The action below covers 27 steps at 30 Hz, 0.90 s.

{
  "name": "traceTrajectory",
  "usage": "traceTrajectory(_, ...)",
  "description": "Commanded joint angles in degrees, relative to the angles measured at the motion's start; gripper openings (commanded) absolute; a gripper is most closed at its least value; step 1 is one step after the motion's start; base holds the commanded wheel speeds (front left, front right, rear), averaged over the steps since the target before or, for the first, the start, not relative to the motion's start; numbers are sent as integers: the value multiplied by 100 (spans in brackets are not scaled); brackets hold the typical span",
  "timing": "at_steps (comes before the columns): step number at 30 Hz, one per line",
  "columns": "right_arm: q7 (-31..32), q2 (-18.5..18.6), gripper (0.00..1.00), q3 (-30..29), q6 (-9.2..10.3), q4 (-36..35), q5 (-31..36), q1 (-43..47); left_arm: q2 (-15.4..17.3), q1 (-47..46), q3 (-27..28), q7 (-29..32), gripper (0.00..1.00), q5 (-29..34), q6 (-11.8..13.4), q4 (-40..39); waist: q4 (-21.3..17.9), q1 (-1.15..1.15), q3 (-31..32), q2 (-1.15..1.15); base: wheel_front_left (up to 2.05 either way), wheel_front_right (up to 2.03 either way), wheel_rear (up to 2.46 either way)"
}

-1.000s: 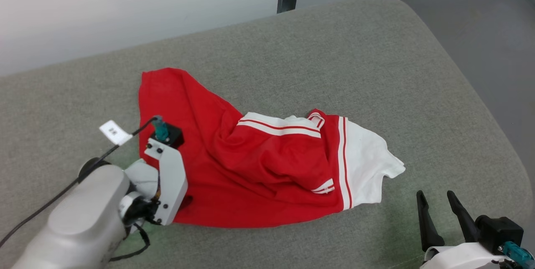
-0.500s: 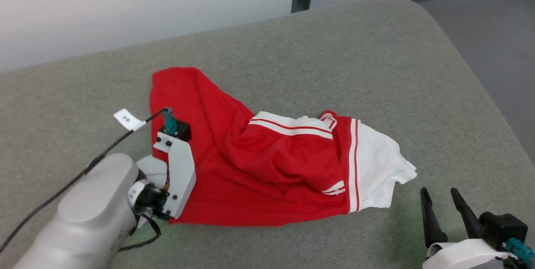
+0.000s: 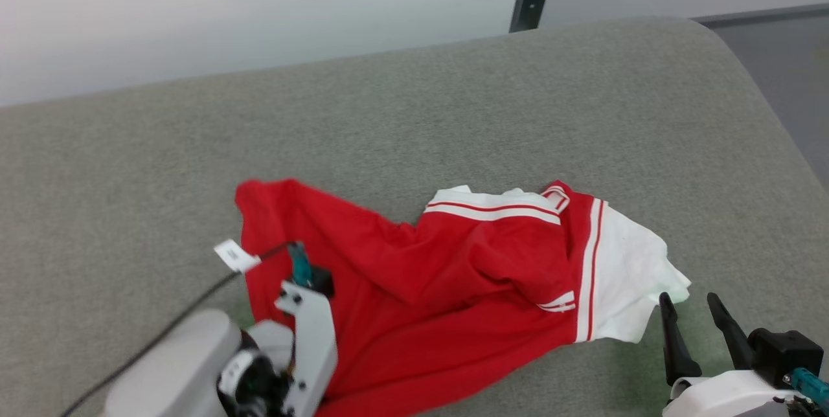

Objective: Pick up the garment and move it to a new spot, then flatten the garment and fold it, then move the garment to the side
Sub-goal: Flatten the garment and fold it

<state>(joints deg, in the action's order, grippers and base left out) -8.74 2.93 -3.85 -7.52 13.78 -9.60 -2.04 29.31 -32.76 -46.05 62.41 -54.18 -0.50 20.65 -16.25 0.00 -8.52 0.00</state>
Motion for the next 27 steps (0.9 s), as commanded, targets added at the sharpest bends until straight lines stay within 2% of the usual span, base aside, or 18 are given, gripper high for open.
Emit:
traceTrajectory(1,23,-9,100,-37,6,-35,32,30,29,456,-201,166,0,-36,90,-47,114,0,57,0,0,0,0)
traceTrajectory(8,87,-10,100,-56,6,-66,30,21,208,989,-302,355,0,-137,478,-939,222,0,41,0,0,0,0)
traceTrajectory(13,85,-10,100,-9,6,-37,-15,-46,232,1112,-291,230,0,-71,586,-1210,219,0,-15,0,0,0,0)
traceTrajectory(15,73,-10,100,16,6,-21,-19,-84,200,1056,-222,65,35,-53,540,-1249,211,0,-23,0,0,0,0)
traceTrajectory(16,66,-10,100,22,6,-11,-17,-90,199,1003,-189,23,40,-57,512,-1236,208,0,-17,0,0,0,0)
traceTrajectory(17,60,-10,100,29,6,0,-10,-86,220,922,-164,-5,52,-30,491,-1224,205,0,-4,0,0,0,0)
traceTrajectory(18,53,-10,100,31,6,18,1,-73,236,855,-114,-39,100,-22,491,-1193,202,0,18,0,0,0,0)
traceTrajectory(27,22,-9,100,45,6,84,74,76,316,408,299,-264,100,-128,467,-1209,233,0,321,0,0,0,0)
